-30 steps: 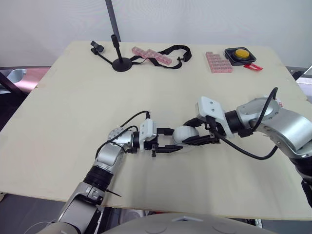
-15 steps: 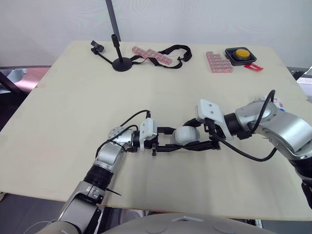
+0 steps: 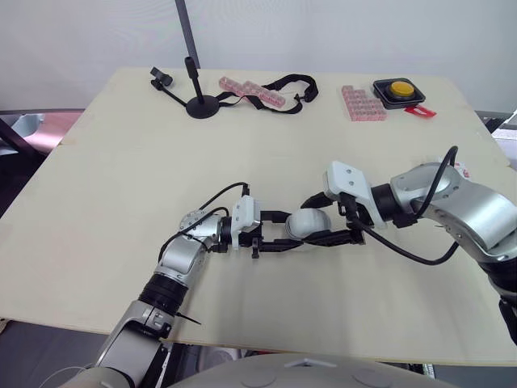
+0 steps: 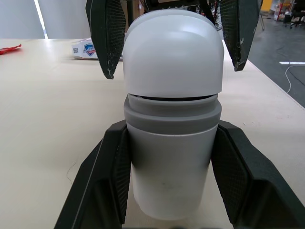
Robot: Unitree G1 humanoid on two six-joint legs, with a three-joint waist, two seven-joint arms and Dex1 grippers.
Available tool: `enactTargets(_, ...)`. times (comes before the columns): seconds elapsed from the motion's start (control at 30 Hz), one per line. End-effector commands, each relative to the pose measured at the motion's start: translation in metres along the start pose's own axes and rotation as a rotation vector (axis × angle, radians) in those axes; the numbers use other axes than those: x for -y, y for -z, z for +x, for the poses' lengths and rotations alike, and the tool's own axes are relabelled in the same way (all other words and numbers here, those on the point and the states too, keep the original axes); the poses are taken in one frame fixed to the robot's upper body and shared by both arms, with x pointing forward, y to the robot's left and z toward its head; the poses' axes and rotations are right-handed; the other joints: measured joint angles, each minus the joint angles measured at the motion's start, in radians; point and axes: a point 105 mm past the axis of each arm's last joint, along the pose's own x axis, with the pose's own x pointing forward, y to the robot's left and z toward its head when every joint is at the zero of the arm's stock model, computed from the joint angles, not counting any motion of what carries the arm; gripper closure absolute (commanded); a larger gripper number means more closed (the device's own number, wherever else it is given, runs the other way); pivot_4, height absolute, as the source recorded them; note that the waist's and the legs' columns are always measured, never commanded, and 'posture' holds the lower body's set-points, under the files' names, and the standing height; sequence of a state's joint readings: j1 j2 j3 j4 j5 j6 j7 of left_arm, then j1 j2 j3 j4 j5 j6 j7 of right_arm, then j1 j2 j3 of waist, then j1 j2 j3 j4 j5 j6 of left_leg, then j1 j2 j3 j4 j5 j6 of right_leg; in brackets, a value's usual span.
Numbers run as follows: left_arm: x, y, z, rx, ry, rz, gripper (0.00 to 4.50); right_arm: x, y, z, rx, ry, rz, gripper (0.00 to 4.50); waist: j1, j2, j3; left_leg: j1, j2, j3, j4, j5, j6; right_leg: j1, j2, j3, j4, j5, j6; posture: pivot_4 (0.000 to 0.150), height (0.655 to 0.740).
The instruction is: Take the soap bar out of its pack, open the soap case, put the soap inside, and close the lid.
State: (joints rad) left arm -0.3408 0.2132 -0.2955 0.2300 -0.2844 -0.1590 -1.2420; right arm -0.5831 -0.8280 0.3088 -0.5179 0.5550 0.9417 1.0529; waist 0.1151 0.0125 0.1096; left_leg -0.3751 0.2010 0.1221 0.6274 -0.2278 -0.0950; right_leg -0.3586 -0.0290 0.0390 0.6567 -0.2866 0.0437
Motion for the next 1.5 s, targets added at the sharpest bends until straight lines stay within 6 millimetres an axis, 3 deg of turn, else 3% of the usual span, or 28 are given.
enactTargets(0.03, 0.0, 0.003, -0.002, -0.015, -0.006, -0.005, 2.59, -0.001, -0.011, -0.002, 0.021, 0.001, -0.043, 0.92, 0.0, 0.0, 0.0, 0.0, 0.0, 0.0, 0.0, 0.0, 0.0, 0.0, 0.0, 0.0, 0.0, 0.0, 0.0, 0.15, 0.7395)
enactTargets(0.6, 0.001, 0.004, -0.002, -0.018, -0.01, -0.007, 2.59, 0.0, -0.023, -0.008, 0.061, 0.008, -0.042, 0.92, 0.0, 0.0, 0.0, 0.0, 0.0, 0.0, 0.0, 0.0, 0.0, 0.0, 0.0, 0.0, 0.0, 0.0, 0.0, 0.15, 0.7395)
enactTargets(0.8, 0.001, 0.004, -0.003, -0.017, -0.01, -0.007, 2.59, 0.009, -0.036, -0.025, 0.158, 0.063, -0.015, 0.92, 0.001, 0.0, 0.0, 0.0, 0.0, 0.0, 0.0, 0.0, 0.0, 0.0, 0.0, 0.0, 0.0, 0.0, 0.0, 0.15, 0.7395)
enactTargets(0.97, -0.001, 0.003, -0.004, -0.016, -0.012, -0.006, 2.59, 0.015, -0.051, -0.053, 0.359, 0.108, -0.009, 0.92, 0.003, 0.0, 0.0, -0.001, 0.0, 0.0, 0.0, 0.0, 0.0, 0.0, 0.0, 0.0, 0.0, 0.0, 0.0, 0.15, 0.7395)
enactTargets(1.2, -0.003, 0.002, -0.006, -0.015, -0.019, -0.006, 2.59, 0.016, -0.011, -0.095, 0.421, 0.189, 0.055, 0.92, 0.015, 0.0, 0.0, -0.002, 0.0, 0.0, 0.0, 0.0, 0.0, 0.0, 0.0, 0.0, -0.001, 0.0, 0.0, 0.15, 0.7395)
enactTargets(1.23, -0.003, 0.002, -0.007, -0.016, -0.019, -0.006, 2.59, 0.015, -0.003, -0.097, 0.417, 0.196, 0.065, 1.45, 0.016, 0.0, 0.0, -0.002, 0.0, 0.0, 0.0, 0.0, 0.0, 0.0, 0.0, 0.0, -0.002, 0.0, 0.0, 0.15, 0.7395)
enactTargets(1.4, -0.002, 0.002, -0.007, -0.015, -0.018, -0.005, 2.59, 0.001, 0.046, -0.092, 0.307, 0.201, 0.054, 3.01, 0.013, 0.0, 0.0, -0.003, 0.0, 0.0, 0.0, 0.0, 0.0, 0.0, 0.0, 0.0, -0.003, 0.0, 0.0, 0.15, 0.7395)
enactTargets(1.5, -0.003, 0.001, -0.007, -0.015, -0.02, -0.006, 2.59, -0.006, 0.059, -0.081, 0.278, 0.189, 0.041, 3.98, 0.005, 0.0, 0.0, -0.003, 0.0, 0.0, 0.0, 0.0, 0.0, 0.0, -0.001, 0.0, -0.004, 0.0, 0.0, 0.15, 0.7395)
